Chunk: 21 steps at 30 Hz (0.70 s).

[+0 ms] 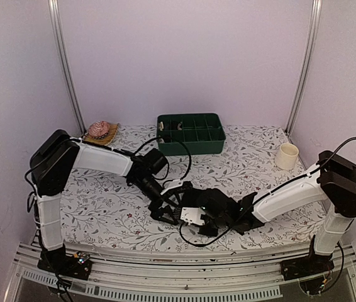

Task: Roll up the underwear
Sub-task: Roll the underwear at the center of the board.

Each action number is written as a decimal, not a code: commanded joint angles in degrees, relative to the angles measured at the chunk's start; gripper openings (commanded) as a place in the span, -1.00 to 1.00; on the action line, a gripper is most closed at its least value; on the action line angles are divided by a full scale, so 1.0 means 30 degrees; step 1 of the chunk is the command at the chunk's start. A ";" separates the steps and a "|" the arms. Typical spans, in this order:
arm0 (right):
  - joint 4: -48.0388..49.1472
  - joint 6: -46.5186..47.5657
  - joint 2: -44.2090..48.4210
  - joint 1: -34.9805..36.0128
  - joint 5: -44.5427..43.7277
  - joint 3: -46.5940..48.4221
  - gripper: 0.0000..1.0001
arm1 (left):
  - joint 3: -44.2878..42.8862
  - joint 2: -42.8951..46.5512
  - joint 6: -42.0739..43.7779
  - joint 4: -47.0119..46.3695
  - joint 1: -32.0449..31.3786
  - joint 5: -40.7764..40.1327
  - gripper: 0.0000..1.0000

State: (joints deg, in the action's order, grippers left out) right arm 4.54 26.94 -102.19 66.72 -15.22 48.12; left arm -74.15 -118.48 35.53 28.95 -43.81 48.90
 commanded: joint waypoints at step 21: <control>-1.0308 -0.3994 -0.3910 -0.6426 1.7277 0.5923 -0.94 | 1.2282 0.6926 0.5252 -1.7453 -0.3421 -1.2065 0.59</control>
State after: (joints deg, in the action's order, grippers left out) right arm -16.88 16.43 -109.58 49.69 24.93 64.07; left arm -38.35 -94.65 48.53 -10.57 -51.55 23.11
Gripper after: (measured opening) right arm 0.099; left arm 0.802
